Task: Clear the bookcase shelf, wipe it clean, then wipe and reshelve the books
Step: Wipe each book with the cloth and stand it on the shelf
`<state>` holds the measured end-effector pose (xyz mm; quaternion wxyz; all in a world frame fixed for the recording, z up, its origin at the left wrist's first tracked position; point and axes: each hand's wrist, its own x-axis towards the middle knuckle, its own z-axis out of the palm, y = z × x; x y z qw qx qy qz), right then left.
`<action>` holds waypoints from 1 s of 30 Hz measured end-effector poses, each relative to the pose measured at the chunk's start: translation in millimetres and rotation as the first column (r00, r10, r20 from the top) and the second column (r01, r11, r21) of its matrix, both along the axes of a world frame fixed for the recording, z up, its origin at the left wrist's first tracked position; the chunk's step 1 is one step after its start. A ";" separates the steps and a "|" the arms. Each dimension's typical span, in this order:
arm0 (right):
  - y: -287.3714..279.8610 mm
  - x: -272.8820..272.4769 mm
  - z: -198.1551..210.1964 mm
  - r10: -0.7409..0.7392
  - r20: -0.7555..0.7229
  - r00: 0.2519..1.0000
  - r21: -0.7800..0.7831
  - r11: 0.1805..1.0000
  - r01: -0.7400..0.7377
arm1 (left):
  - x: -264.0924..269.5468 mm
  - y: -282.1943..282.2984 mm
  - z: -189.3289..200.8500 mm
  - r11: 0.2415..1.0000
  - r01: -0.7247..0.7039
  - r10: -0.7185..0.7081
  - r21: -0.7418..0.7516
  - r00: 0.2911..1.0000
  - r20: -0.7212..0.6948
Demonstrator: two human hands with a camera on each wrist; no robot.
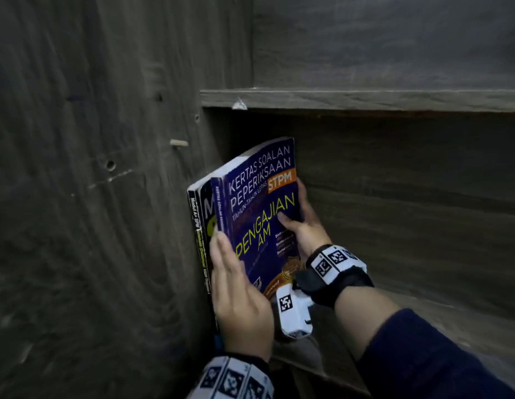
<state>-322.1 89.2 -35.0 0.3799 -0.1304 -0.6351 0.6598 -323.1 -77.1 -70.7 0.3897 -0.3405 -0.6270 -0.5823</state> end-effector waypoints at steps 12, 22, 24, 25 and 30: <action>-14.7 -11.8 -14.2 -0.066 0.179 0.982 0.179 0.983 0.034 | -0.6 -9.6 -10.9 0.987 0.022 -0.020 -0.156 1.000 0.012; -36.5 -11.5 -25.4 -0.237 0.413 0.879 0.307 0.945 0.111 | -0.6 -30.6 -18.7 0.916 -0.233 0.159 -0.327 0.958 -0.237; -39.9 -14.4 -31.4 -0.201 0.409 0.890 0.272 0.958 0.092 | -3.1 -31.4 -20.7 0.888 -0.275 0.201 -0.369 0.953 -0.226; -40.6 -15.6 -33.9 -0.189 0.410 0.892 0.270 0.959 0.079 | -4.3 -31.1 -22.4 0.874 -0.275 0.204 -0.400 0.956 -0.211; -37.7 -15.8 -33.0 -0.136 0.450 0.883 0.290 0.957 -0.001 | -7.0 -24.4 -28.8 0.829 -0.268 0.209 -0.491 0.963 -0.173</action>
